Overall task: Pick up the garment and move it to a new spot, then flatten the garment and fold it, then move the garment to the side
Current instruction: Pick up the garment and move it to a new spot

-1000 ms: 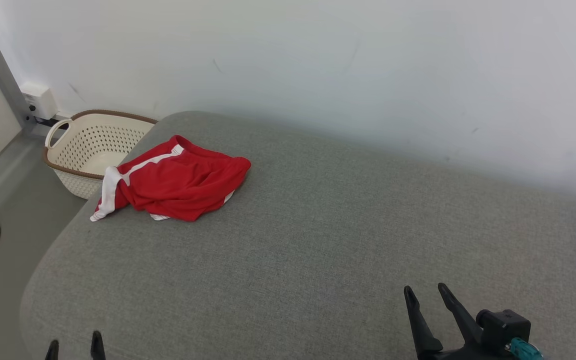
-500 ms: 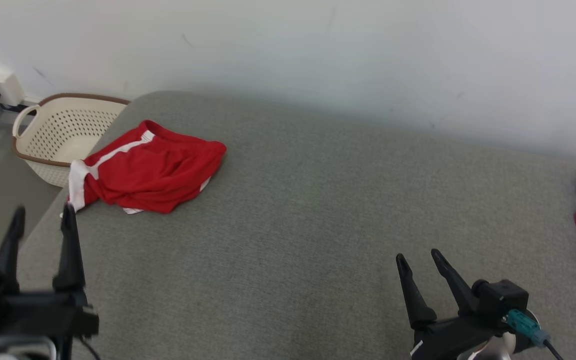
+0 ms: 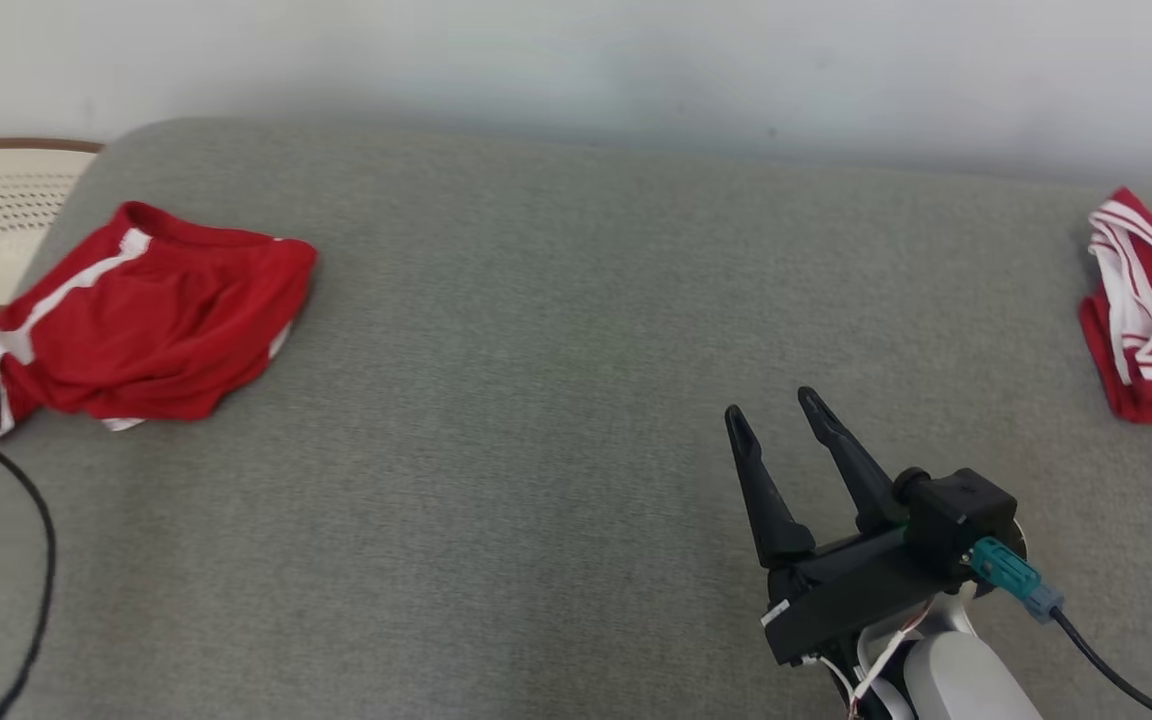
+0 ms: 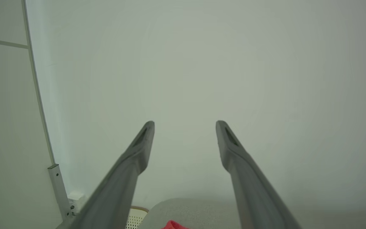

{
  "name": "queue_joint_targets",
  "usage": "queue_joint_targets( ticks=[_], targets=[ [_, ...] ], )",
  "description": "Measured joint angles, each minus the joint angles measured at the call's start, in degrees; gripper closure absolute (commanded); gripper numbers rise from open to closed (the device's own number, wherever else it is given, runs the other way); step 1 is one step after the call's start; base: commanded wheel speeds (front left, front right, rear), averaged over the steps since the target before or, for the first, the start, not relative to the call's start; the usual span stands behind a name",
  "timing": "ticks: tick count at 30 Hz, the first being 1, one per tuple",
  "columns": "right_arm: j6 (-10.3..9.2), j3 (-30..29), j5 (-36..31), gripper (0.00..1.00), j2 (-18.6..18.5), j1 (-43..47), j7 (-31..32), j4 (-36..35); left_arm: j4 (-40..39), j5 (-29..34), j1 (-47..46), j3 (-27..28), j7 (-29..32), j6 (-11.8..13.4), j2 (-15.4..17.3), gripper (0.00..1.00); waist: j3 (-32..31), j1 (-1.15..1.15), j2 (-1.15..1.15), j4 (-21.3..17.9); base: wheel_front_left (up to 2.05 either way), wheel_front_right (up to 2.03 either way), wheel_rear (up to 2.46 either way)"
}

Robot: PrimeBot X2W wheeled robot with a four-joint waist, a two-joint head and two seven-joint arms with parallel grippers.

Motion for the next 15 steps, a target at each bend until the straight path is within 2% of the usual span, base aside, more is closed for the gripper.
queue_joint_targets(
  ticks=[8,15],
  targets=[
    [0.00,1.3,0.0,0.00,0.5,-2.5,-1.6,-0.3,13.1,-0.9,-9.3,0.0,3.8,-3.2,5.5,0.00,4.7,-0.01,0.00,-5.5,0.00,0.00,0.00],
    [0.00,1.2,-0.6,0.00,0.6,-3.7,-2.2,-1.1,22.6,-1.6,-14.1,0.0,5.0,-5.0,7.8,0.00,8.6,-0.01,0.00,-8.9,0.00,0.00,0.00]
  ],
)
